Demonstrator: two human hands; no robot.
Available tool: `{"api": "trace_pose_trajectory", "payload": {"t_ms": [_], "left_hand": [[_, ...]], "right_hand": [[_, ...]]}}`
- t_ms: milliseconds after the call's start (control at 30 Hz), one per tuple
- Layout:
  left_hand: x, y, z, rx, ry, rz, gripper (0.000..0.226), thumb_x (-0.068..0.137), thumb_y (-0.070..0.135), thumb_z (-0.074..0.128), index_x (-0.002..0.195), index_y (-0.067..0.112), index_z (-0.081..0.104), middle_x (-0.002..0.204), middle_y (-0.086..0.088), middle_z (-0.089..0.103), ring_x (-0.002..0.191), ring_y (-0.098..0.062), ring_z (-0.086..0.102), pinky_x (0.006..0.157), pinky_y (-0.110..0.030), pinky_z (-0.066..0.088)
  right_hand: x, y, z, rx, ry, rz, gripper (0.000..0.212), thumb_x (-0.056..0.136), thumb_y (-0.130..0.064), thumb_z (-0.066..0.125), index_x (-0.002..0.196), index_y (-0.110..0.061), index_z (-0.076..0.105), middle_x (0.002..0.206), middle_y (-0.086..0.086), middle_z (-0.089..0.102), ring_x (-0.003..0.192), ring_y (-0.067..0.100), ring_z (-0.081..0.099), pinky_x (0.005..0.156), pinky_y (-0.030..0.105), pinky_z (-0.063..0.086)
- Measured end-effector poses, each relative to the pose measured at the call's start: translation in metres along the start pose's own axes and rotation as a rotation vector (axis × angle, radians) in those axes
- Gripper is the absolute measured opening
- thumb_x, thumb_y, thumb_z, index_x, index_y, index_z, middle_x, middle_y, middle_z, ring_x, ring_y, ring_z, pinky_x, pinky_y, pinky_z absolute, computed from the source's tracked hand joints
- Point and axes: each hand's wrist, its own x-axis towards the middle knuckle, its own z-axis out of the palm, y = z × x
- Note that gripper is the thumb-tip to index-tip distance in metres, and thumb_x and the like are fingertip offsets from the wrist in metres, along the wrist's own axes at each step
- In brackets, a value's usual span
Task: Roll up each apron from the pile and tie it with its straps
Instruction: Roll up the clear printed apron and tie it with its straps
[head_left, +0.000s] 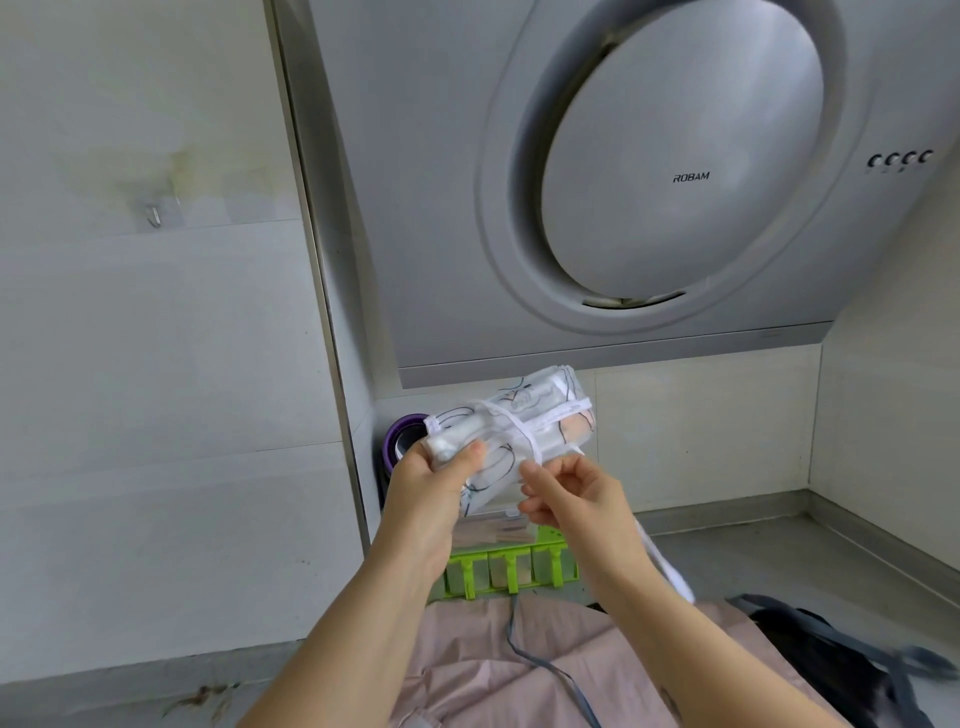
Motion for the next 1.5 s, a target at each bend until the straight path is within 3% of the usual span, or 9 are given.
{"api": "trace_pose_trajectory", "payload": {"t_ms": [267,467,600,733,933,1067,1200,1333,1500], "left_hand": [[-0.008,-0.007,-0.006,0.268,-0.047,0.133,0.023,0.085,0.024,0.070,0.104,0.013,0.064,0.101,-0.005,0.071,0.095,-0.017,0.067,0.091,-0.037,0.051],[-0.015,-0.002,-0.009,0.515,-0.181,0.316,0.018,0.088,0.024,0.067,0.103,0.027,0.058,0.095,0.012,0.065,0.086,-0.002,0.061,0.070,-0.008,0.043],[-0.021,0.002,-0.016,0.674,-0.287,0.448,0.026,0.089,0.023,0.066,0.077,0.026,0.043,0.068,0.011,0.037,0.058,0.004,0.041,0.059,-0.010,0.033],[-0.016,0.010,-0.031,0.660,-0.523,0.426,0.026,0.084,0.031,0.067,0.089,0.011,0.052,0.079,-0.014,0.051,0.071,-0.008,0.044,0.069,-0.027,0.040],[-0.015,0.034,-0.053,0.207,-0.757,0.180,0.029,0.072,0.022,0.081,0.098,0.020,0.069,0.099,-0.005,0.071,0.097,-0.019,0.067,0.082,-0.029,0.054],[-0.015,0.036,-0.051,-0.168,-0.684,0.026,0.055,0.048,0.028,0.095,0.098,0.011,0.076,0.095,-0.010,0.073,0.089,-0.019,0.070,0.075,-0.029,0.057],[-0.016,0.037,-0.033,-0.517,-0.547,-0.123,0.060,0.053,0.016,0.092,0.108,0.006,0.072,0.109,-0.015,0.070,0.098,-0.025,0.069,0.079,-0.041,0.058],[-0.017,0.036,-0.011,-0.560,-0.273,-0.177,0.029,0.079,0.014,0.062,0.108,0.012,0.066,0.100,-0.008,0.072,0.088,-0.019,0.069,0.091,-0.038,0.049],[-0.015,0.027,-0.003,-0.493,-0.158,-0.197,0.036,0.092,0.014,0.054,0.126,0.002,0.058,0.112,-0.018,0.065,0.084,-0.023,0.064,0.079,-0.037,0.051]], "right_hand": [[0.011,-0.021,-0.005,-0.629,0.019,-0.232,0.012,0.084,-0.027,0.068,0.073,-0.021,0.066,0.061,-0.005,0.064,0.047,0.001,0.047,0.049,0.016,0.037],[0.024,-0.057,-0.012,-0.752,-0.077,-0.271,0.020,0.084,-0.022,0.066,0.066,-0.014,0.067,0.059,-0.003,0.067,0.042,0.004,0.043,0.044,0.016,0.035],[0.035,-0.082,-0.019,-0.759,-0.257,-0.067,0.021,0.085,-0.023,0.067,0.065,-0.017,0.068,0.051,-0.010,0.062,0.048,0.008,0.036,0.044,0.014,0.031],[0.047,-0.095,-0.031,-0.342,-0.457,0.236,0.005,0.087,-0.011,0.062,0.082,-0.009,0.063,0.063,-0.001,0.066,0.053,0.009,0.038,0.052,0.017,0.034],[0.045,-0.089,-0.045,0.145,-0.602,0.393,0.010,0.065,-0.015,0.078,0.072,-0.012,0.072,0.077,0.003,0.072,0.054,0.011,0.059,0.056,0.022,0.052],[0.032,-0.060,-0.035,0.481,-0.984,0.352,0.031,0.083,-0.005,0.060,0.113,0.003,0.067,0.119,0.025,0.062,0.115,0.024,0.058,0.102,0.025,0.041],[0.034,-0.029,-0.016,0.428,-0.450,0.247,0.030,0.044,-0.019,0.092,0.067,-0.011,0.074,0.071,0.008,0.066,0.060,0.014,0.061,0.060,0.023,0.053],[0.017,-0.011,0.016,0.515,-0.264,0.192,0.015,0.087,-0.007,0.058,0.073,-0.009,0.064,0.061,-0.001,0.063,0.054,0.004,0.059,0.053,0.014,0.049],[0.001,-0.001,0.031,0.624,-0.169,0.174,0.019,0.091,-0.004,0.054,0.077,-0.007,0.066,0.062,0.002,0.066,0.053,0.004,0.060,0.053,0.013,0.051]]}}
